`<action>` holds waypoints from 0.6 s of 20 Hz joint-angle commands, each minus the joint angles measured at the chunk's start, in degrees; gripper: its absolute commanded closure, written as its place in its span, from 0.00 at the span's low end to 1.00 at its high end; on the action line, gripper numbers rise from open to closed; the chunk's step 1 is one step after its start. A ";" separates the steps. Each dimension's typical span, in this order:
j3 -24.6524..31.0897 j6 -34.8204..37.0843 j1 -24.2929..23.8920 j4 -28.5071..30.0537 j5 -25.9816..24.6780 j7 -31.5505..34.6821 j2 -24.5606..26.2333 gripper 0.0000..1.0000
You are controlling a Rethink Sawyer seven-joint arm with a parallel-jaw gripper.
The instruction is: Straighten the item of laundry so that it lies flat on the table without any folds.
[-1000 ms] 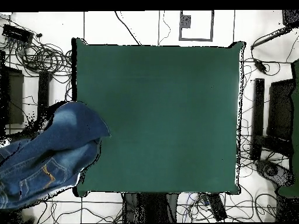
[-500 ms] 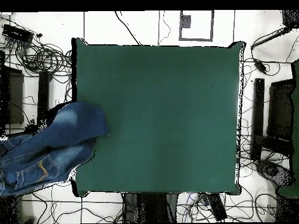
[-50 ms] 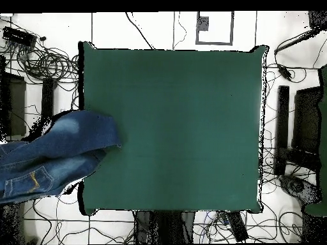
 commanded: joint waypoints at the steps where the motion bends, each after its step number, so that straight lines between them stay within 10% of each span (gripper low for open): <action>1: 3.96 0.70 0.82 -7.10 5.05 24.79 5.35 1.00; 12: 11.01 -12.48 -0.73 8.27 1.53 5.35 0.54 1.00</action>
